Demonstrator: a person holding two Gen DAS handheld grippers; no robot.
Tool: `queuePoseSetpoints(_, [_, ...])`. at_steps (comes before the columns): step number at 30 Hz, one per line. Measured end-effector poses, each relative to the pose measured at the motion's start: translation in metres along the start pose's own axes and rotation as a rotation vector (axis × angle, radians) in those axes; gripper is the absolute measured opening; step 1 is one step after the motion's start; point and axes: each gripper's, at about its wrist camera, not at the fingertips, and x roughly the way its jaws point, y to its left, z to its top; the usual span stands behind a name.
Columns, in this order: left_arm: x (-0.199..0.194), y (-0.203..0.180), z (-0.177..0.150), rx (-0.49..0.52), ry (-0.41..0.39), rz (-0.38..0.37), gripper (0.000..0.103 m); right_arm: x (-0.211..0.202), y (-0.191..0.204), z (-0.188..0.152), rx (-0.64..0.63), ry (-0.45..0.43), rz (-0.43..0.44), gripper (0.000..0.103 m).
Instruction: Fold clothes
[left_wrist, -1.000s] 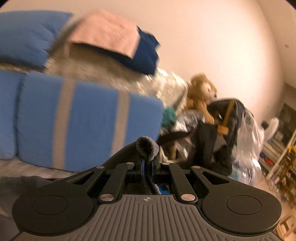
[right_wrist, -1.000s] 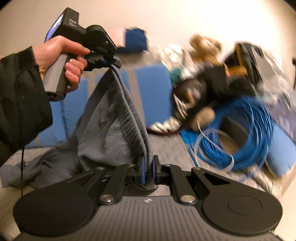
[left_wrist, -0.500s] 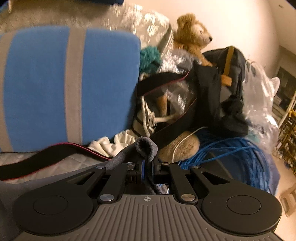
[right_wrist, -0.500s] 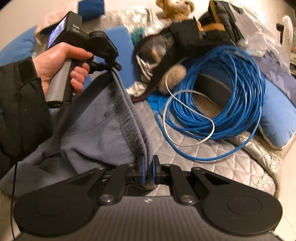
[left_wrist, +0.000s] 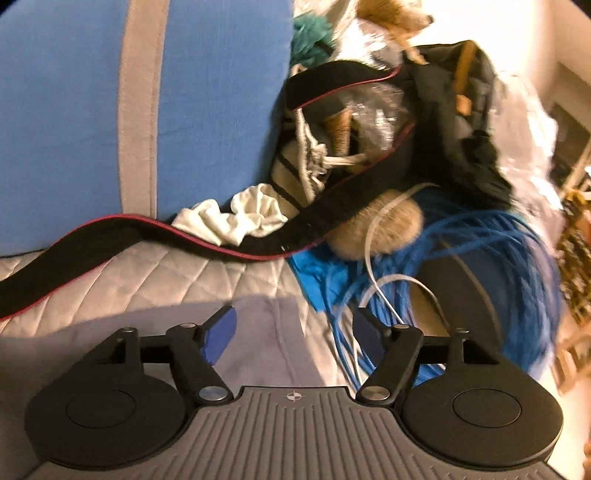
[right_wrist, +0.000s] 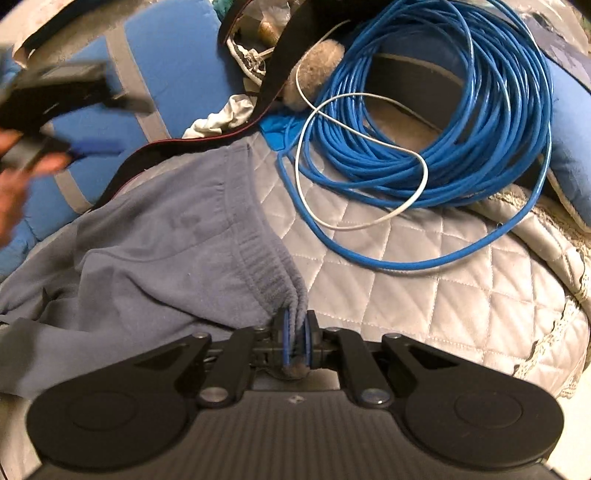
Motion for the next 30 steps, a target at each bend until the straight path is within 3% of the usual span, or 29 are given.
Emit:
queuePoseSetpoints(8, [-0.105, 0.039, -0.079, 0.128, 0.020, -0.012, 0.070, -0.002, 0.004, 0.001, -0.013, -0.001, -0.008, 0.009])
queuePoseSetpoints(13, [-0.157, 0.058, -0.149, 0.326, 0.016, 0.006, 0.070, -0.002, 0.003, 0.004, -0.002, 0.012, -0.003, 0.009])
queuePoseSetpoints(16, [-0.167, 0.060, -0.191, 0.398, 0.065, 0.024, 0.069, -0.003, 0.000, 0.008, 0.012, 0.023, 0.010, 0.009])
queuePoseSetpoints(22, [-0.171, 0.044, -0.251, 0.620, 0.041, 0.084, 0.069, -0.009, -0.001, 0.017, 0.014, 0.037, 0.024, 0.009])
queuePoseSetpoints(26, [-0.161, 0.036, -0.270, 0.725, 0.069, 0.131, 0.068, -0.012, 0.004, 0.020, -0.027, 0.035, 0.015, 0.009])
queuePoseSetpoints(30, [-0.159, 0.043, -0.270, 0.718, 0.069, 0.152, 0.068, -0.010, 0.006, 0.022, -0.049, 0.042, 0.011, 0.009])
